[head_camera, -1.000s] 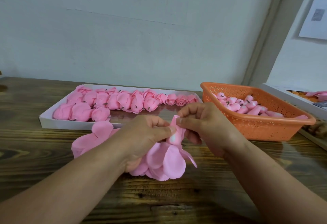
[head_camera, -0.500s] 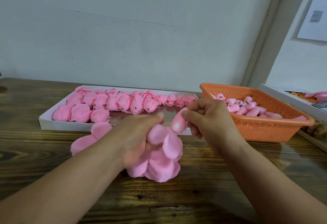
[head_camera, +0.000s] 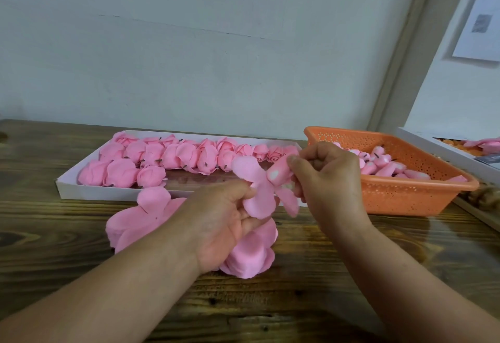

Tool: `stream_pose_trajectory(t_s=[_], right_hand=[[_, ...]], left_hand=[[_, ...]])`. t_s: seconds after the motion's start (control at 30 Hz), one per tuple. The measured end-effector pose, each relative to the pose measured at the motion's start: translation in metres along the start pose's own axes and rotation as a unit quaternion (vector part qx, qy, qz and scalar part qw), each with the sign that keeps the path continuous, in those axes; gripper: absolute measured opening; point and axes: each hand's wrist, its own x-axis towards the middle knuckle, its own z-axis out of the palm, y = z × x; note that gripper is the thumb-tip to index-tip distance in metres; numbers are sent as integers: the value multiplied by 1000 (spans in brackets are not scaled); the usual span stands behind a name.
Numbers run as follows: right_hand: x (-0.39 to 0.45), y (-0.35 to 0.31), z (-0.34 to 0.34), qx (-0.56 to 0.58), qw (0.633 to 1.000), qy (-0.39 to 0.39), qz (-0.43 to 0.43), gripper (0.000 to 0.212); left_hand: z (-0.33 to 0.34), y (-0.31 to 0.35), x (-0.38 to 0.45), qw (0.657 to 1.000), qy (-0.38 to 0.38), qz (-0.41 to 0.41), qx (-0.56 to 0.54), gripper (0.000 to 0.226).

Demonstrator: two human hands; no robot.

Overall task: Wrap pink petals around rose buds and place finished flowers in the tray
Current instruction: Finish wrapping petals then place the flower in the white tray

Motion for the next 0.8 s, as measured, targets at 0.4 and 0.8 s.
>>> stream_pose_trajectory(t_s=[0.4, 0.8], right_hand=[[-17, -2, 15, -41, 997, -55, -42, 19], [-20, 3, 23, -48, 997, -65, -16, 19]], left_hand=[[-4, -10, 4, 985, 39, 56, 160, 26], [2, -19, -4, 925, 65, 152, 341, 26]])
